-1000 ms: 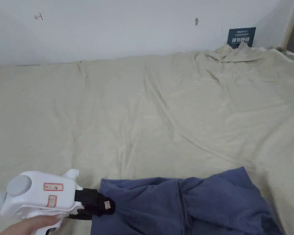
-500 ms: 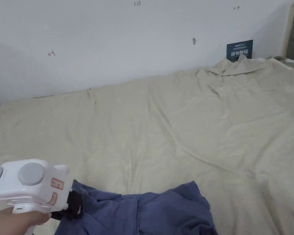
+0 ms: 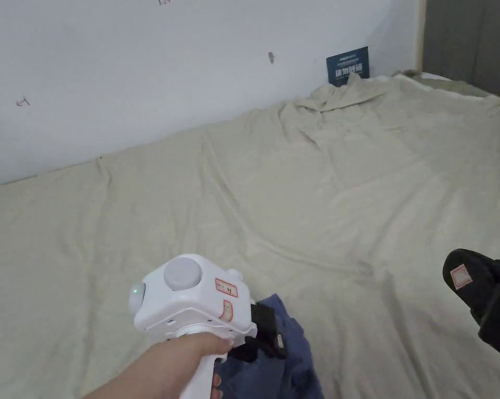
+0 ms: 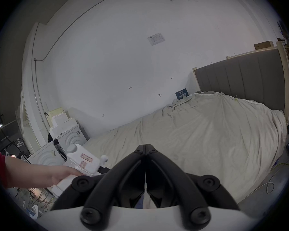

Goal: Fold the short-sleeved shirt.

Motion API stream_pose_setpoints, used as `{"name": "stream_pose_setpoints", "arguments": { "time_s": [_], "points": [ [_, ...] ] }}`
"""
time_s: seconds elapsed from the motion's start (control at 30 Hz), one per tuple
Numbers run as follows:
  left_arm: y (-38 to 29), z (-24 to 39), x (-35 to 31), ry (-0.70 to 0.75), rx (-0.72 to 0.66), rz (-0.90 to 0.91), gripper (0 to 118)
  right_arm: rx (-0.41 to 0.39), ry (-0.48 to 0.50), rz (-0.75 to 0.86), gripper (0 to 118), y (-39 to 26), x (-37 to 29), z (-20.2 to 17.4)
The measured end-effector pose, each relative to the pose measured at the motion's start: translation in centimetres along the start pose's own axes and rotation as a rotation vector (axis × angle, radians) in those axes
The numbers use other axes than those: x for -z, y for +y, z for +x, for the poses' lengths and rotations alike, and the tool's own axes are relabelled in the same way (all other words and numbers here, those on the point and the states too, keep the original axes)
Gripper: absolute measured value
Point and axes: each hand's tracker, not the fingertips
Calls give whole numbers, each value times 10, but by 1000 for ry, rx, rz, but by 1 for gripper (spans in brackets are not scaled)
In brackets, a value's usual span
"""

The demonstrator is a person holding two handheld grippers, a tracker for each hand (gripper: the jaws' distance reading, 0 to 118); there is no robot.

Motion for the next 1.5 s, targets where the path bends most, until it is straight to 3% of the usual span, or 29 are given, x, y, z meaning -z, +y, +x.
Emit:
{"name": "stream_pose_setpoints", "arguments": {
  "time_s": [0.17, 0.27, 0.37, 0.47, 0.57, 0.67, 0.77, 0.8, 0.83, 0.87, 0.9, 0.97, 1.1, 1.2, 1.4, 1.5],
  "points": [
    [1, 6, 22, 46, -31, 13, 15, 25, -17, 4, 2, 1, -6, 12],
    [-1, 4, 26, 5, -50, 13, 36, 37, -21, 3, 2, 0, -6, 17],
    [-4, 4, 23, -148, -56, -3, 57, 52, -12, -9, 2, -2, -3, 18],
    [-9, 10, 18, -321, 6, -24, 59, 51, -3, -20, 2, -3, -1, 14],
    [-17, 17, 7, -472, 64, -17, 69, 47, 8, -25, 2, -2, 0, 11],
    [-29, 21, -16, -406, 91, 73, 74, 35, 14, -29, 2, -1, -1, 6],
    [-46, 14, -41, -180, 64, 220, 66, 35, 18, -26, 2, 1, -2, 4],
    [-51, 12, -44, -124, 78, 255, 53, 36, 19, -24, 2, 1, -3, 3],
    [-56, 9, -47, -61, 107, 300, 29, 37, 19, -22, 2, 0, -3, 3],
    [-61, 11, -46, 21, 148, 346, 11, 38, 20, -21, 2, 0, -4, 3],
    [-64, 12, -39, 62, 164, 363, 7, 38, 19, -22, 2, 0, -3, 2],
    [-66, 12, -21, 81, 142, 349, 7, 39, 20, -30, 2, -3, -1, 2],
    [-58, 16, 22, -13, 114, 281, 7, 37, 26, -56, 2, -5, 1, 2],
    [-52, 31, 52, 94, 202, 203, 7, 20, 26, -66, 2, -6, 2, 3],
    [-50, 60, 66, 93, 318, 168, 7, 13, 20, -66, 2, -6, 5, 8],
    [-50, 59, 73, -20, 290, 111, 7, 32, 19, -68, 2, -5, 7, 10]
  ]
}}
